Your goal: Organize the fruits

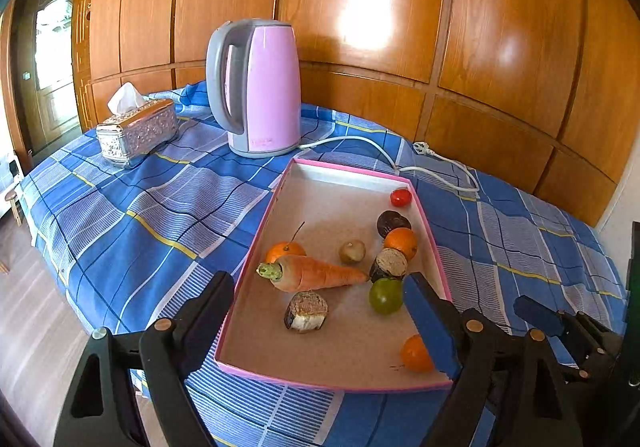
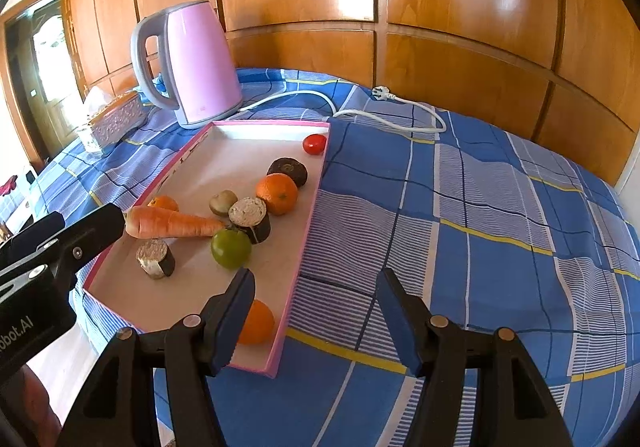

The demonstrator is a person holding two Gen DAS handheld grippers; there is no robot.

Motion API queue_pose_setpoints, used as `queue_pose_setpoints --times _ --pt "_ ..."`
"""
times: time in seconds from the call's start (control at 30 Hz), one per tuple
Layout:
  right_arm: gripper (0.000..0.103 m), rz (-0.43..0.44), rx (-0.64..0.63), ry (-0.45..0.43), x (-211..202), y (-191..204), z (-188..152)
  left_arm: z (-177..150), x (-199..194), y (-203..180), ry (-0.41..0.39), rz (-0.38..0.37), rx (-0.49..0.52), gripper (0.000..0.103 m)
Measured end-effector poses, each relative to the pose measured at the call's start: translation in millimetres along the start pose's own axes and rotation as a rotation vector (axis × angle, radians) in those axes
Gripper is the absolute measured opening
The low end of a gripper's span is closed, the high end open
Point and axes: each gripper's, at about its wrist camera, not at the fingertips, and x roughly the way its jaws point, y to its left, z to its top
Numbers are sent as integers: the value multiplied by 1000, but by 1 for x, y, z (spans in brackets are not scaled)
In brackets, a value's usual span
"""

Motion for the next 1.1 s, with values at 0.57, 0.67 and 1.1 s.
queue_pose_setpoints --times 0.57,0.67,1.1 --pt "64 7 -11 4 -1 5 -2 -1 -1 4 2 2 -6 87" --pt "64 8 -11 4 -1 5 -2 -1 -1 4 2 2 -7 87" --pt "64 13 -20 7 -1 8 -3 -2 -4 8 -1 3 -15 90"
